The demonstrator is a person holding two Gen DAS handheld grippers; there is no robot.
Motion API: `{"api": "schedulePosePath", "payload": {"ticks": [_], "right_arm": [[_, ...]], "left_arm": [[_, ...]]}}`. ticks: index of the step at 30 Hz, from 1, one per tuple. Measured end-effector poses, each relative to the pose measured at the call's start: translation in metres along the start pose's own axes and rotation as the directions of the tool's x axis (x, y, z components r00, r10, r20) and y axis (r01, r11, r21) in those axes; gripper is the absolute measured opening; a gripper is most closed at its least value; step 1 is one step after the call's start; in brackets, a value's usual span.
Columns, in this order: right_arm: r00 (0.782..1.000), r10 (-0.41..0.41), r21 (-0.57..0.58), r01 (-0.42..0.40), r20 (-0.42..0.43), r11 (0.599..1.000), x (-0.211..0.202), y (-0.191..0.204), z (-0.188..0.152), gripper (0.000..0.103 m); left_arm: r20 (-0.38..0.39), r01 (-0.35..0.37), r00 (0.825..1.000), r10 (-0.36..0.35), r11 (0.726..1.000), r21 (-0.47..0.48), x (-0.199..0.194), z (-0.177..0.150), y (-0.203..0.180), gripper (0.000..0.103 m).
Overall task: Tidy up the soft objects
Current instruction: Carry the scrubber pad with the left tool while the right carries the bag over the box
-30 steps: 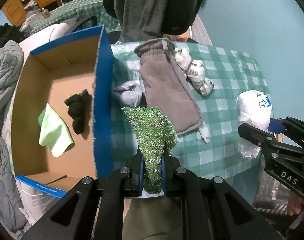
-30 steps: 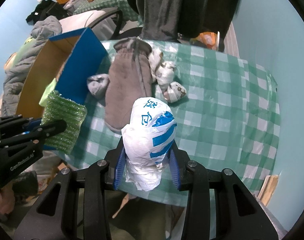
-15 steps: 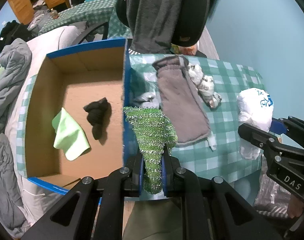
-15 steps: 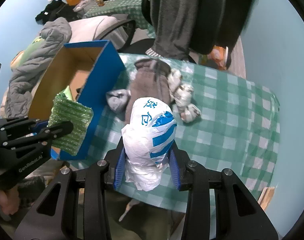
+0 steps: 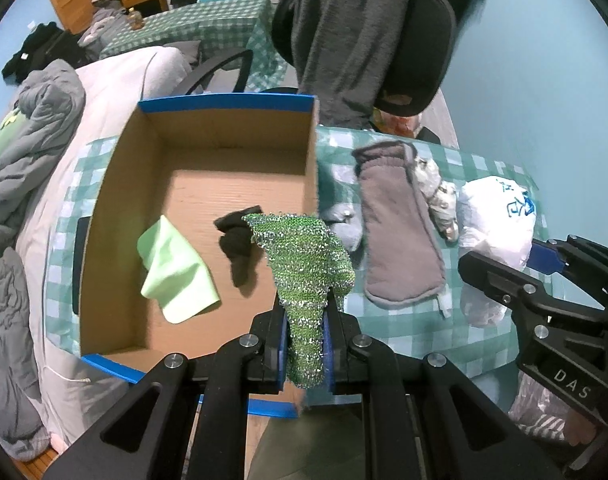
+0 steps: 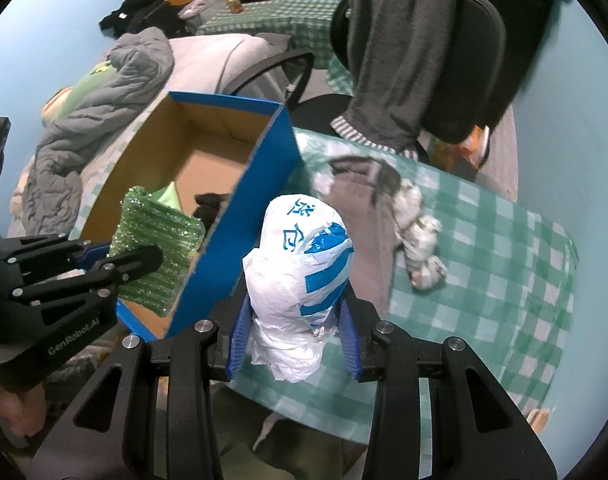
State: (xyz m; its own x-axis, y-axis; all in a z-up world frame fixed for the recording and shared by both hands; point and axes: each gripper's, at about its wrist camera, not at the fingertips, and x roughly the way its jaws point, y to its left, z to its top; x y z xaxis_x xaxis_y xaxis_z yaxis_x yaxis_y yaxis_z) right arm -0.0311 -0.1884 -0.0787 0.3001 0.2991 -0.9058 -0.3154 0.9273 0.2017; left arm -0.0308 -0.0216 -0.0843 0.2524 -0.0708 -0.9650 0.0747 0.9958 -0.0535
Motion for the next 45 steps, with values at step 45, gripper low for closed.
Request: {"api": "schedulePosePath", "payload": {"ticks": [45], "right_arm": [[0.991, 0.078, -0.144, -0.094, -0.111, 0.985, 0.089, 0.106, 0.089, 0.038]], "left_arm": [[-0.068, -0.086, 0.995, 0.079, 0.992, -0.097, 0.034, 0.029, 0.118, 0.014]]}}
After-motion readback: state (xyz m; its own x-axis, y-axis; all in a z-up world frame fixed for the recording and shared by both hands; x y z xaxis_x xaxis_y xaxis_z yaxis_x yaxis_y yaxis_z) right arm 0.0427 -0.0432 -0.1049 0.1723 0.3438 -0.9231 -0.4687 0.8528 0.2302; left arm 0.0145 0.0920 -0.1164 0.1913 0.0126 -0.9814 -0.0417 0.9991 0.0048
